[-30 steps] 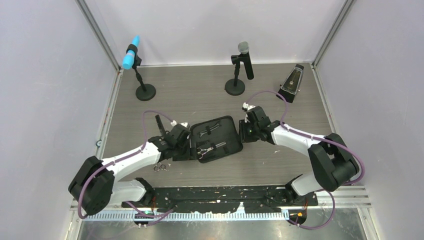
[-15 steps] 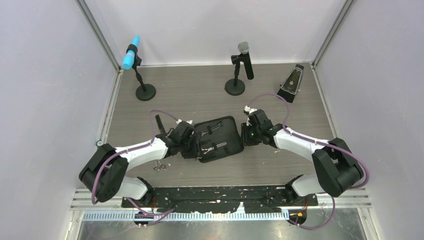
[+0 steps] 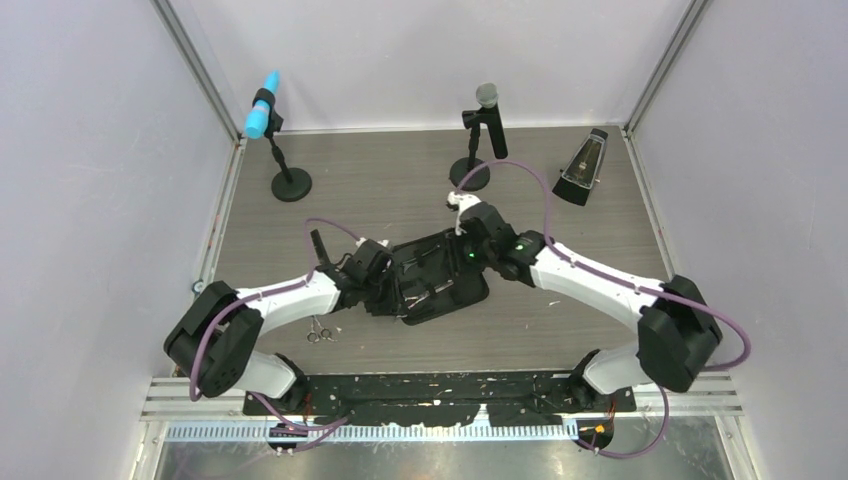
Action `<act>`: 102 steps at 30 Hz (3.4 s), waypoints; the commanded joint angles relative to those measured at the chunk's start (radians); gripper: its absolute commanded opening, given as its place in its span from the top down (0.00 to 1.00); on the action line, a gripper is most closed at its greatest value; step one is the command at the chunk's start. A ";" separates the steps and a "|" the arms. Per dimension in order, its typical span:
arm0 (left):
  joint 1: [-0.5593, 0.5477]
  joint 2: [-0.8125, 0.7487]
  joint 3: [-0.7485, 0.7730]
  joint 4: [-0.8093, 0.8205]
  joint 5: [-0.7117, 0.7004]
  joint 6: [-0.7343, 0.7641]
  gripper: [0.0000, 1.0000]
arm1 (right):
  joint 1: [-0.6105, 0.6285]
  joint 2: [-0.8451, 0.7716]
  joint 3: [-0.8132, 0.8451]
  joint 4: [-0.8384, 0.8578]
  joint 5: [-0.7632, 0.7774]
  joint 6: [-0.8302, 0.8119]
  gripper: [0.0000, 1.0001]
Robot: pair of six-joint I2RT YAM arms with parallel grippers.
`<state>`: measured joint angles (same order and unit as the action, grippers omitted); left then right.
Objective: Sort the hair-cutting tools
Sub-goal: Adjust the hairdressing tool bag at the center of the board.
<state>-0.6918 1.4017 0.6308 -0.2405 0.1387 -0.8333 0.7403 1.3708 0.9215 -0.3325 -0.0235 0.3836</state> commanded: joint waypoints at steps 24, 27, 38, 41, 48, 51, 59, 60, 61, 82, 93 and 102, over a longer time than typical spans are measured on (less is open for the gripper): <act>0.001 0.030 0.056 -0.038 0.021 0.033 0.71 | 0.177 0.451 0.289 -0.129 0.132 0.009 0.69; 0.000 0.029 0.061 -0.040 0.021 0.034 0.70 | 0.177 0.472 0.289 -0.132 0.134 0.008 0.69; 0.001 0.027 0.079 -0.046 0.027 0.034 0.65 | 0.198 0.528 0.303 -0.176 0.160 -0.009 0.70; 0.001 0.021 0.084 -0.046 0.023 0.031 0.64 | 0.210 0.556 0.313 -0.188 0.165 -0.015 0.72; 0.001 -0.024 0.062 -0.038 -0.007 0.006 0.60 | 0.215 0.554 0.309 -0.180 0.174 -0.017 0.94; 0.002 -0.059 0.042 -0.037 -0.042 -0.010 0.58 | 0.215 0.511 0.282 -0.150 0.171 -0.011 0.95; 0.013 -0.123 0.004 -0.036 -0.131 -0.040 0.57 | 0.214 0.384 0.210 -0.052 0.158 0.002 0.95; 0.013 -0.116 0.007 -0.039 -0.158 -0.038 0.57 | 0.214 0.365 0.197 -0.031 0.150 0.004 0.95; 0.015 -0.108 0.013 -0.043 -0.164 -0.035 0.57 | 0.214 0.357 0.191 -0.023 0.147 0.007 0.95; 0.015 0.028 0.081 -0.053 -0.114 -0.005 0.64 | 0.186 0.330 0.176 -0.010 0.172 0.014 0.65; 0.015 0.034 0.091 -0.065 -0.108 0.010 0.65 | 0.057 0.258 0.123 -0.057 0.217 -0.018 0.41; 0.015 0.042 0.100 -0.069 -0.097 0.016 0.66 | -0.130 0.223 0.043 -0.043 0.206 -0.065 0.38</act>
<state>-0.6804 1.4372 0.6994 -0.2993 0.0322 -0.8326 0.6411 1.6135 0.9867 -0.3889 0.1699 0.3504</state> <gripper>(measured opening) 0.346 0.619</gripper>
